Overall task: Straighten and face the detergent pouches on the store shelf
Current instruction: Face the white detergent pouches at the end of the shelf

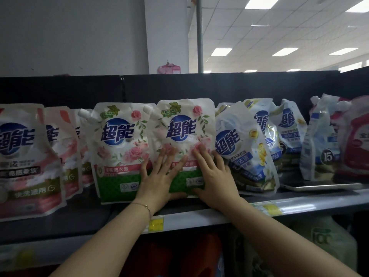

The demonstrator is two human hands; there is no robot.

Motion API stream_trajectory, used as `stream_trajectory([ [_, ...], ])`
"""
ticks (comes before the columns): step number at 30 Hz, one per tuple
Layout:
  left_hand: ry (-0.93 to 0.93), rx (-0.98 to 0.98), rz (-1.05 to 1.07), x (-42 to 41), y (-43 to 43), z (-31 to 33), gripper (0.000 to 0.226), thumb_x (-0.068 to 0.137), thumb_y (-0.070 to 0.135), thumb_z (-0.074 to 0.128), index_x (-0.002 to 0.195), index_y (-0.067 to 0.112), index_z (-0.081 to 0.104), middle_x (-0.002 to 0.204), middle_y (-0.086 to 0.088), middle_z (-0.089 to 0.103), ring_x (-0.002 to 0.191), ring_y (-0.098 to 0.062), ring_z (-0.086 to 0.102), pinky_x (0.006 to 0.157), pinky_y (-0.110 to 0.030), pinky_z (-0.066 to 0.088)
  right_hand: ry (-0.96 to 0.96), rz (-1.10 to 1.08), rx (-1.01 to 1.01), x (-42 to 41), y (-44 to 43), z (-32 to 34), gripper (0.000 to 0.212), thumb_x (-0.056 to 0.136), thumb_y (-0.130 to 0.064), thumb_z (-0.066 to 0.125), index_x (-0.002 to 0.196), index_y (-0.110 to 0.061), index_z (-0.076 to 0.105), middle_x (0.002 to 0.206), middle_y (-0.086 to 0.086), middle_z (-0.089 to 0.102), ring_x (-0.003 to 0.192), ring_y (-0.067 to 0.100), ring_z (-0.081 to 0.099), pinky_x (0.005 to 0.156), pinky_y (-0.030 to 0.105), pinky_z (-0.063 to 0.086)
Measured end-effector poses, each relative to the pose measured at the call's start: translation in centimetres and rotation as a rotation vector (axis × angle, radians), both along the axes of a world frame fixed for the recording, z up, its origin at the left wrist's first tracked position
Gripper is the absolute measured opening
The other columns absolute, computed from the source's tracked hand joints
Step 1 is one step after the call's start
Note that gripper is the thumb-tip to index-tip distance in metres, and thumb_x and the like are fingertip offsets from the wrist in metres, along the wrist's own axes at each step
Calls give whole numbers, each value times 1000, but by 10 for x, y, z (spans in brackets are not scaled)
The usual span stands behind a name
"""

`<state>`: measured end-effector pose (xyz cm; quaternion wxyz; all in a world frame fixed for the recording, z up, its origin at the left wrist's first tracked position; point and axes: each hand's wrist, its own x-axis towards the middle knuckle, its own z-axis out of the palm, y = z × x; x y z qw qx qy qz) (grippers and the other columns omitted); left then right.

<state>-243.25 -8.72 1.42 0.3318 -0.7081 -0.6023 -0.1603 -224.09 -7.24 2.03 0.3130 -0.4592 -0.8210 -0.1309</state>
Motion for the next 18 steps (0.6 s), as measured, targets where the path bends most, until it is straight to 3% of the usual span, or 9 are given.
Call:
stream_trajectory([
  [2,-34,-12,-25,2,-5,5,87,75,83,20,140,50,-28,149,11,-41,138,-14,-37,109,-54,-4,-70,-10,-21,0,-2,4,111,82,-47,66,149,-33,-21,160,-9,-18,147,30,-8,117,53,18],
  [4,-42,32,-57,5,-13,12,73,81,75,16,146,48,-3,159,8,-14,144,-15,-14,107,-50,11,-131,7,-53,1,-6,11,109,84,-47,66,150,-28,-19,160,-6,-15,146,33,-6,116,53,15],
  [6,-68,96,-102,12,-24,18,58,85,60,31,138,36,37,152,-2,33,134,-21,25,94,-47,33,-132,56,-52,6,-10,19,98,85,-42,66,153,-23,-2,160,-3,-1,144,32,7,114,51,21],
  [8,-77,172,-148,17,-25,21,47,83,48,42,123,27,53,134,-4,52,119,-22,41,84,-43,43,-93,110,19,16,-13,27,75,86,-39,63,147,-20,24,154,0,21,137,29,25,109,47,31],
  [11,-103,227,-263,33,-23,23,30,82,30,60,110,18,58,112,-2,58,102,-23,54,81,-39,46,-30,159,154,35,-11,30,46,86,-33,60,127,-16,49,128,3,47,114,25,47,94,41,44],
  [14,-186,60,-377,63,-29,30,13,88,23,59,99,17,56,94,3,54,85,-17,52,76,-34,49,92,125,322,56,-6,28,31,81,-25,61,108,-11,57,108,7,54,95,27,53,78,43,52],
  [16,-289,-93,-408,86,-30,35,11,91,28,56,95,17,54,92,2,55,84,-18,55,73,-36,50,203,20,432,71,0,27,38,78,-26,63,111,-11,52,116,12,52,102,30,51,84,44,51],
  [18,-410,-221,-386,109,-26,38,20,91,38,57,97,19,55,95,1,57,87,-19,57,76,-36,50,329,-67,425,86,6,28,51,81,-30,62,125,-13,42,133,13,39,119,29,36,97,44,38],
])
